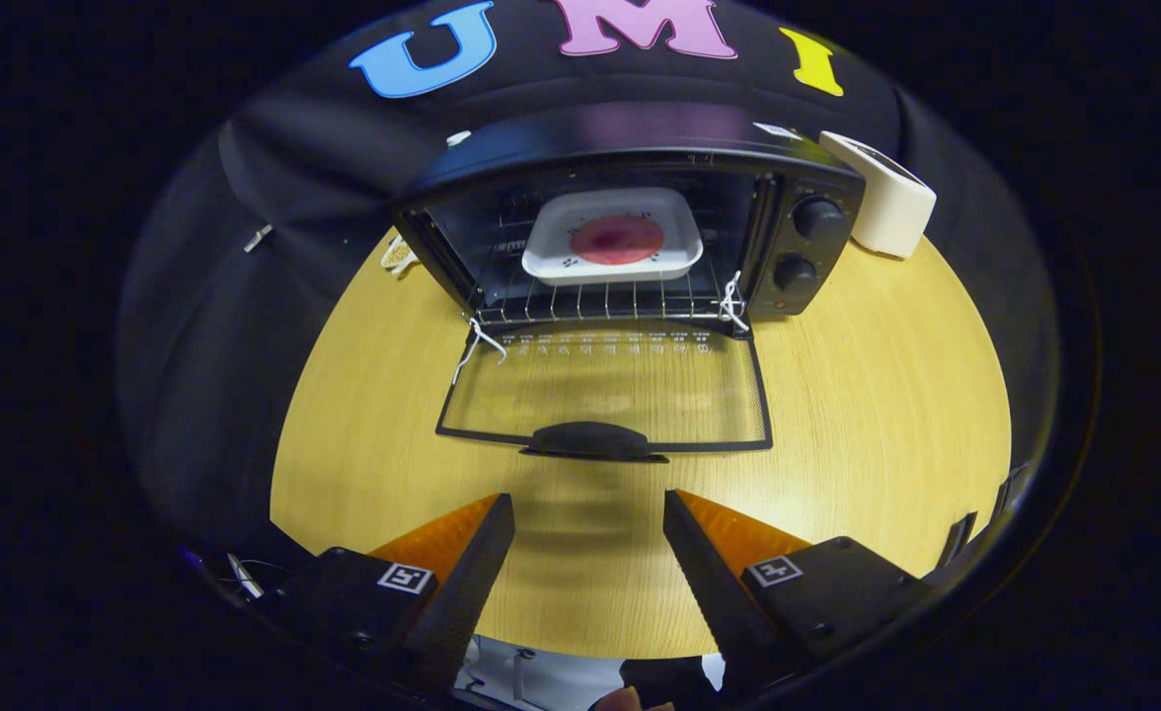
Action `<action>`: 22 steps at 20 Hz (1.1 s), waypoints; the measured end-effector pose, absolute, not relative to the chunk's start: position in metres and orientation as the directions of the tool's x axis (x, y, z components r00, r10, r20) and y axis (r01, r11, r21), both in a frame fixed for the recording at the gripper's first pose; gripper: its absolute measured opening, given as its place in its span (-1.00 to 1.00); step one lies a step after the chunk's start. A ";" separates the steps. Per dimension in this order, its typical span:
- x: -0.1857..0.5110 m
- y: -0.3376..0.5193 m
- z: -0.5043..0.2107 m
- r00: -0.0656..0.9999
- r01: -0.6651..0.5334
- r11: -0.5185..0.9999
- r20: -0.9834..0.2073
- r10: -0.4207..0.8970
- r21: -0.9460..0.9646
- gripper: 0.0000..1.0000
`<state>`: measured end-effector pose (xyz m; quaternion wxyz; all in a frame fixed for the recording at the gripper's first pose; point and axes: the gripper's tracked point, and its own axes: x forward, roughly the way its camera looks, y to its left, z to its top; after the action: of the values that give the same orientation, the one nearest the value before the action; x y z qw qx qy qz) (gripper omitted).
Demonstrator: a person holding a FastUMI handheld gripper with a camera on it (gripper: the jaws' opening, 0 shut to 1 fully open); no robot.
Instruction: Open the toaster oven, put the food inside, and close the toaster oven door.
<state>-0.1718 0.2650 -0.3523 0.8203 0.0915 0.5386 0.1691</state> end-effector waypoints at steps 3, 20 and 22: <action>-0.179 0.268 -0.379 0.326 -0.195 0.935 -0.880 0.346 0.296 0.99; -0.145 0.286 -0.431 0.347 -0.079 0.975 -0.911 0.222 0.207 0.98; -0.146 0.284 -0.421 0.373 -0.077 0.971 -0.897 0.239 0.227 0.98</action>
<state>-0.1464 0.2845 -0.4211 0.8252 0.0738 0.5518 0.0957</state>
